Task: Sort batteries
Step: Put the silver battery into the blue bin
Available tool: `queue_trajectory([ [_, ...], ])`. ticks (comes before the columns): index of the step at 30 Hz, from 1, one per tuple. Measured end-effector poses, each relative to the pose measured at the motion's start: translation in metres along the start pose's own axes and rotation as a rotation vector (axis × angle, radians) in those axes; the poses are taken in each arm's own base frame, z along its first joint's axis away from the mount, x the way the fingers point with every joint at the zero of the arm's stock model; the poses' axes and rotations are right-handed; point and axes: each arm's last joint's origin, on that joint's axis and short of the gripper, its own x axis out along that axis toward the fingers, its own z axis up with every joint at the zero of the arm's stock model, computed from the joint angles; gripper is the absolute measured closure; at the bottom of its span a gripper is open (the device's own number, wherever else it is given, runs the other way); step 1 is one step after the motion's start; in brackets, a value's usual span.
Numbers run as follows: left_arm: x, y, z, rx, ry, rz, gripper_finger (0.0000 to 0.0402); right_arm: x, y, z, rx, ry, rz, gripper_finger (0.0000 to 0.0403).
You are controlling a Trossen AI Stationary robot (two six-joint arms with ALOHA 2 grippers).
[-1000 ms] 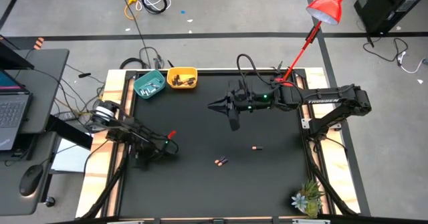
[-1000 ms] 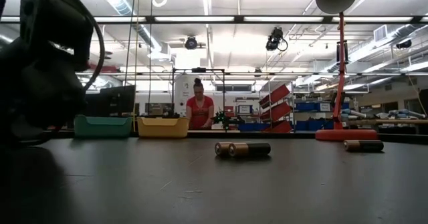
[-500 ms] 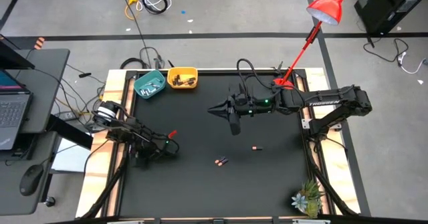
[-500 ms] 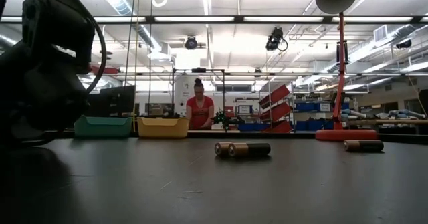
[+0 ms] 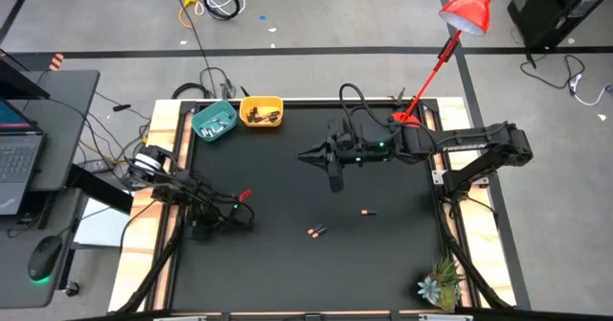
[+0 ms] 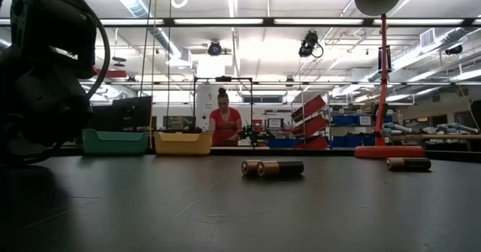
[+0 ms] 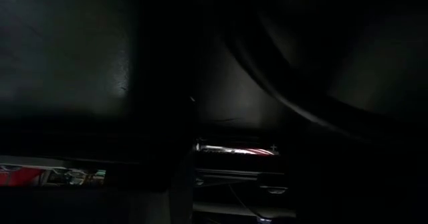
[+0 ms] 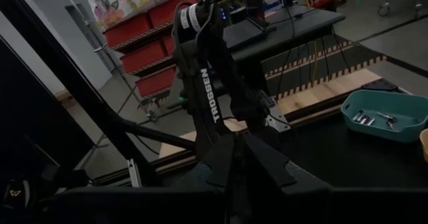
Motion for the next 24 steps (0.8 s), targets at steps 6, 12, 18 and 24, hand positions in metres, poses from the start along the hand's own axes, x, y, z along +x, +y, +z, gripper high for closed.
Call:
queue_trajectory([
  [6,0.0,0.0,0.0,-0.002,-0.002,0.001,0.0213,0.0,-0.002,0.001,-0.002,-0.002,-0.005,0.0361],
  [12,0.0,0.0,0.0,-0.009,-0.007,0.013,0.0213,0.0,-0.002,0.001,0.004,-0.002,-0.005,0.0361],
  [18,0.0,-0.001,0.0,-0.019,-0.01,0.018,0.0213,0.0,-0.002,0.001,0.005,-0.002,-0.005,0.0361],
  [24,-0.013,-0.002,0.006,-0.016,-0.042,0.068,0.0222,0.0,-0.003,0.001,-0.001,-0.004,-0.009,0.0361],
])
